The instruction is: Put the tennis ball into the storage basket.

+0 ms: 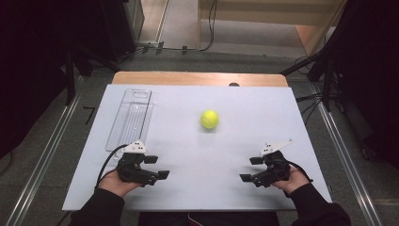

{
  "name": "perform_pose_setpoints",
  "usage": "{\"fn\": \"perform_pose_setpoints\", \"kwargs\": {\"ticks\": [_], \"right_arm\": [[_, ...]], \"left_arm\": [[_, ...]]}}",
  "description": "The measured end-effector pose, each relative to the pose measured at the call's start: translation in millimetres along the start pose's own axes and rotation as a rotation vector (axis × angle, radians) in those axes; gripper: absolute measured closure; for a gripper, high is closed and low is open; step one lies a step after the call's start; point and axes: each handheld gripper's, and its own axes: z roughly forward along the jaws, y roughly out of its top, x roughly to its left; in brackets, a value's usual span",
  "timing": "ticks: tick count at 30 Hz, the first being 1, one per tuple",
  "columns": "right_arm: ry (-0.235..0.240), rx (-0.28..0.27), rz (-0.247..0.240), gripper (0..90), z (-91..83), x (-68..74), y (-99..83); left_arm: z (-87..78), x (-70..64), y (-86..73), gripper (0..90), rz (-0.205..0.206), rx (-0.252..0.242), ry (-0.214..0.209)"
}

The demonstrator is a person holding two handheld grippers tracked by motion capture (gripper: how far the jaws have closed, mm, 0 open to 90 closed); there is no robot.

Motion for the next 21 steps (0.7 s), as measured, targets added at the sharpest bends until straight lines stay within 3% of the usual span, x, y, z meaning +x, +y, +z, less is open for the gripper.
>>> {"fn": "perform_pose_setpoints", "kwargs": {"ticks": [9, 15, 18, 20, 21], "right_arm": [[-0.003, 0.003, -0.006, 14.8, 0.9, -0.2, 0.2], [-0.009, -0.003, 0.002, 14.8, -0.3, -1.4, -0.2], [-0.010, -0.002, 0.001, 14.8, -0.4, -1.5, -0.3], [-0.012, 0.000, 0.001, 14.8, -0.3, -1.2, -0.4], [-0.013, -0.001, 0.001, 14.8, -0.4, -1.3, -0.4]], "left_arm": [[1.7, -4.2, 11.3, 22.0, -0.007, -0.044, 0.011], [6.1, -6.1, 18.2, 21.6, -0.001, -0.037, 0.008], [8.1, -6.0, 21.3, 12.9, -0.021, -0.028, 0.013], [8.1, -5.6, 25.3, 7.5, -0.051, -0.030, -0.007], [9.2, -6.5, 29.0, 0.5, -0.061, -0.037, -0.018]]}}
